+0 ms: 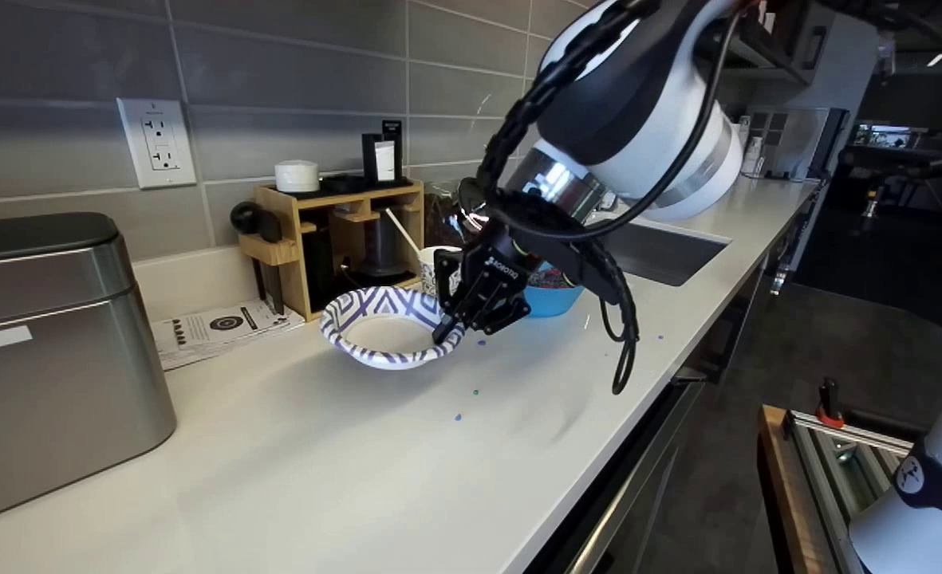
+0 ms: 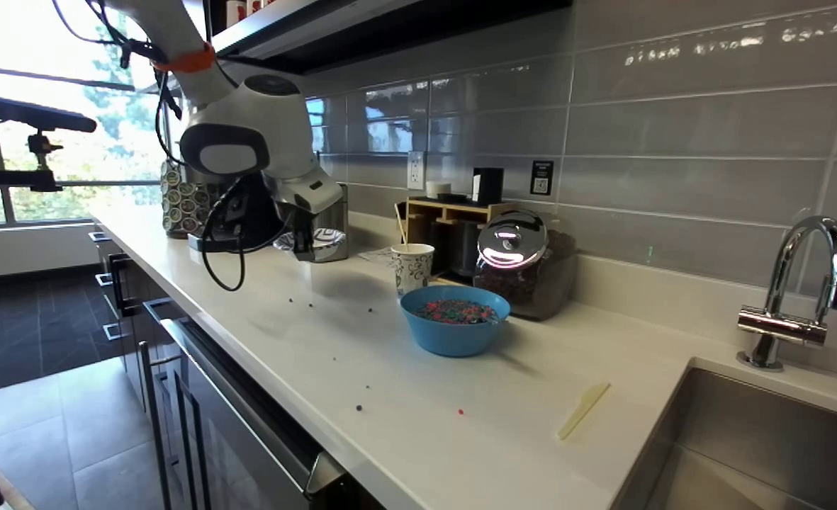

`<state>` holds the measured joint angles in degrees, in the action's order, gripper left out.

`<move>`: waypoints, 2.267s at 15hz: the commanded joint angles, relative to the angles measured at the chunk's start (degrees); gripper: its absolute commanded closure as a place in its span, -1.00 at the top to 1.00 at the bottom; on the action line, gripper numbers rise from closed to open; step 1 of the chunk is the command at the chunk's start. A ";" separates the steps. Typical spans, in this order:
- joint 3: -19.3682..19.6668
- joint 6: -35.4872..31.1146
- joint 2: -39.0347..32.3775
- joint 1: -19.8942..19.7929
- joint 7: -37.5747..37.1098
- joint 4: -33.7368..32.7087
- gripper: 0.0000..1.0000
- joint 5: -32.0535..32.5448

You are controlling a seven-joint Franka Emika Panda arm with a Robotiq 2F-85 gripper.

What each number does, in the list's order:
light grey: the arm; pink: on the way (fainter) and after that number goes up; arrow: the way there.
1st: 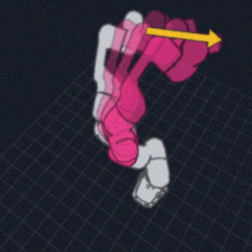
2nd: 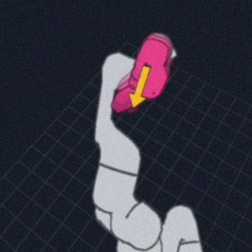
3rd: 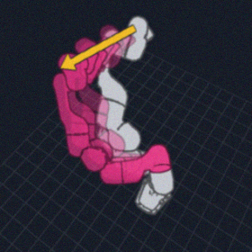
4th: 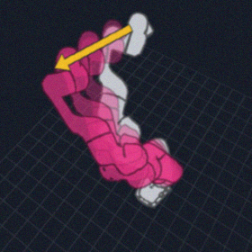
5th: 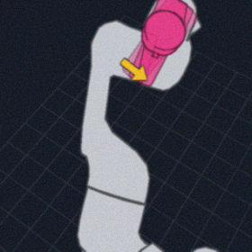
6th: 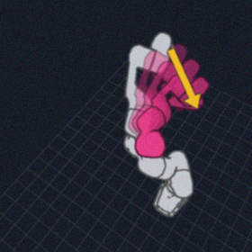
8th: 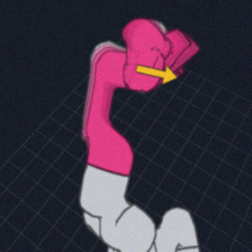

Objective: Pour the contents of the white plate into the blue bowl

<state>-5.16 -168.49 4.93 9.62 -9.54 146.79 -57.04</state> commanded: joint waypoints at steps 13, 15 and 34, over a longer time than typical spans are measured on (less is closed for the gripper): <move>1.91 -2.87 -17.87 -2.56 1.31 -12.33 -0.99 -0.65; 2.04 -2.76 -18.02 -2.71 1.43 -12.47 -0.99 -0.62; 7.00 9.26 17.00 -7.15 -4.79 9.38 1.00 41.98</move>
<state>2.77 -159.35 22.04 3.30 -14.71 156.27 -14.42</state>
